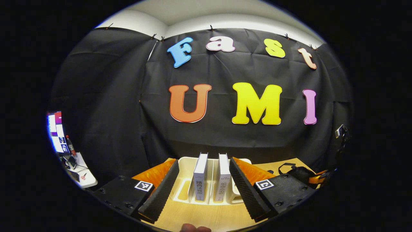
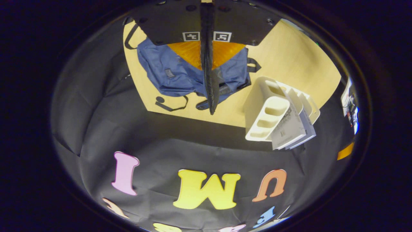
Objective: Open the schoolbag, grab two books from the bookshelf and put them into the schoolbag.
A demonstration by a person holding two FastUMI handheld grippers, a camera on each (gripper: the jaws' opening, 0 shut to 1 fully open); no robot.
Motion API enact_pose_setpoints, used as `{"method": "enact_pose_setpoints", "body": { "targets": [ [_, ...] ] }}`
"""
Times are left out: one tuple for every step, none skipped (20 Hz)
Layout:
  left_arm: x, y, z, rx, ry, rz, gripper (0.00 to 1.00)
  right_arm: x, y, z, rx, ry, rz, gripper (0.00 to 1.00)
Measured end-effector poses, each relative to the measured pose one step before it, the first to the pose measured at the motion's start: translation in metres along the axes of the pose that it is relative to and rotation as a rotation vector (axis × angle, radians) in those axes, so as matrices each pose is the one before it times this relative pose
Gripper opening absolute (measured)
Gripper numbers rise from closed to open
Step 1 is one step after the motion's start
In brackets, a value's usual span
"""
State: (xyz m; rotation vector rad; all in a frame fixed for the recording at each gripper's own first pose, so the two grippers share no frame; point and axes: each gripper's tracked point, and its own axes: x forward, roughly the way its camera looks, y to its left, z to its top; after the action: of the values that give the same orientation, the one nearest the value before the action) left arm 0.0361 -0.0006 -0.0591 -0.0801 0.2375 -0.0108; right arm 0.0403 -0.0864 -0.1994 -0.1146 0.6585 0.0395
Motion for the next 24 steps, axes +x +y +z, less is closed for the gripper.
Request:
{"method": "enact_pose_setpoints", "body": {
  "targets": [
    [0.00869, -0.00652, 0.00108, -0.00493, 0.01428, -0.02089, 0.99, -0.00052, -0.01322, 0.00426, 0.00783, -0.00536, -0.008, 0.0],
    [0.00782, -0.00599, 0.00017, -0.00295, 0.02025, -0.02107, 0.99, -0.0008, -0.01376, 0.0034, 0.01524, -0.00305, -0.00847, 0.0],
    [0.00971, -0.00802, 0.00044, 0.00031, 0.02564, -0.01942, 0.99, 0.00063, -0.01329, 0.00418, 0.01432, -0.00419, -0.00811, 0.0],
    [0.0079, -0.00675, -0.00023, -0.00084, 0.01919, -0.01581, 0.99, 0.00168, -0.01504, 0.00343, 0.00597, -0.00421, -0.01178, 0.0],
    [0.00811, -0.00765, 0.00189, 0.00192, 0.0212, -0.01608, 0.99, 0.00217, -0.01352, 0.00375, 0.00411, -0.00551, -0.01031, 0.0],
    [0.00721, -0.00571, 0.00001, 0.00195, 0.02286, -0.01144, 0.99, 0.00154, -0.01275, 0.00177, 0.00601, -0.00392, -0.00655, 0.0],
    [0.00796, -0.00565, 0.00082, -0.00279, 0.02571, -0.01114, 0.99, 0.00223, -0.01258, 0.00244, 0.00363, -0.00355, -0.00736, 0.0],
    [0.00862, -0.00358, 0.0013, 0.00174, 0.02955, -0.00851, 0.99, 0.00309, -0.01195, 0.00166, 0.00333, -0.00317, -0.00557, 0.02],
    [0.00986, -0.00269, 0.00111, 0.0059, 0.03159, -0.00796, 0.99, 0.00253, -0.01222, 0.00126, 0.00487, -0.00338, -0.008, 0.0],
    [0.00873, -0.00149, 0.00001, 0.0094, 0.02831, -0.00419, 0.99, 0.00375, -0.01143, 0.00147, 0.00708, -0.0024, -0.00667, 0.0],
    [0.00819, -0.00125, -0.00088, 0.00757, 0.03109, -0.00522, 0.99, 0.00268, -0.01092, 0.0007, 0.00979, 0.00048, -0.00528, 0.0],
    [0.00865, -0.00247, -0.00149, -0.00323, 0.03914, -0.01028, 0.99, 0.00226, -0.00876, 0.00045, 0.01177, -0.00148, -0.00301, 0.0],
    [0.00899, -0.00386, -0.00354, -0.00692, 0.04559, -0.01589, 0.99, 0.00295, -0.00783, 0.00066, 0.01, 0.00076, -0.00344, 0.0],
    [0.00988, -0.00172, -0.00616, -0.00487, 0.05256, -0.01336, 0.99, 0.00319, -0.00736, -0.00012, 0.00948, 0.00065, -0.00203, 0.0],
    [0.0088, 0.00153, -0.00534, -0.00537, 0.04664, -0.00419, 0.99, 0.00282, -0.00566, -0.0003, 0.01074, 0.00569, -0.00068, 0.0],
    [0.008, 0.00049, -0.00573, -0.00158, 0.04894, -0.01104, 0.99, 0.00131, -0.00431, -0.00096, 0.01155, 0.00583, 0.00312, 0.0],
    [0.00515, 0.00333, -0.00488, 0.01173, 0.04803, -0.0023, 1.0, 0.00075, -0.003, 0.00034, 0.0054, 0.00146, 0.00085, 0.0],
    [0.0088, 0.00429, -0.00452, 0.01506, 0.04969, 0.00778, 0.99, 0.0017, -0.00188, -0.00005, 0.00187, -0.00029, 0.00163, 0.0],
    [0.01106, -0.00006, -0.00564, 0.00491, 0.04919, -0.00227, 0.99, 0.00009, -0.00151, -0.00127, 0.00361, 0.00282, 0.00531, 0.0],
    [0.00936, 0.00167, -0.0067, -0.01037, 0.06445, 0.00075, 1.0, 0.00054, 0.00096, -0.00021, 0.00648, 0.00393, 0.00946, 0.0],
    [0.0109, -0.0019, -0.00299, -0.0181, 0.04952, -0.01334, 0.99, -0.00013, 0.00101, -0.00109, 0.00664, 0.0058, 0.0122, 0.0],
    [0.01028, 0.00005, -0.00203, -0.02192, 0.04594, -0.0077, 1.0, 0.00098, -0.00037, -0.00102, 0.013, 0.00595, 0.00674, 0.0],
    [0.00838, 0.00517, -0.00056, -0.01334, 0.04159, -0.00266, 1.0, 0.00007, -0.00067, -0.00059, 0.01191, 0.00597, 0.00526, 0.0],
    [0.00971, 0.00452, 0.00007, -0.00301, 0.0376, 0.00753, 1.0, -0.00016, -0.00121, -0.00028, 0.00936, 0.00291, 0.00151, 0.03]
  ]
}}
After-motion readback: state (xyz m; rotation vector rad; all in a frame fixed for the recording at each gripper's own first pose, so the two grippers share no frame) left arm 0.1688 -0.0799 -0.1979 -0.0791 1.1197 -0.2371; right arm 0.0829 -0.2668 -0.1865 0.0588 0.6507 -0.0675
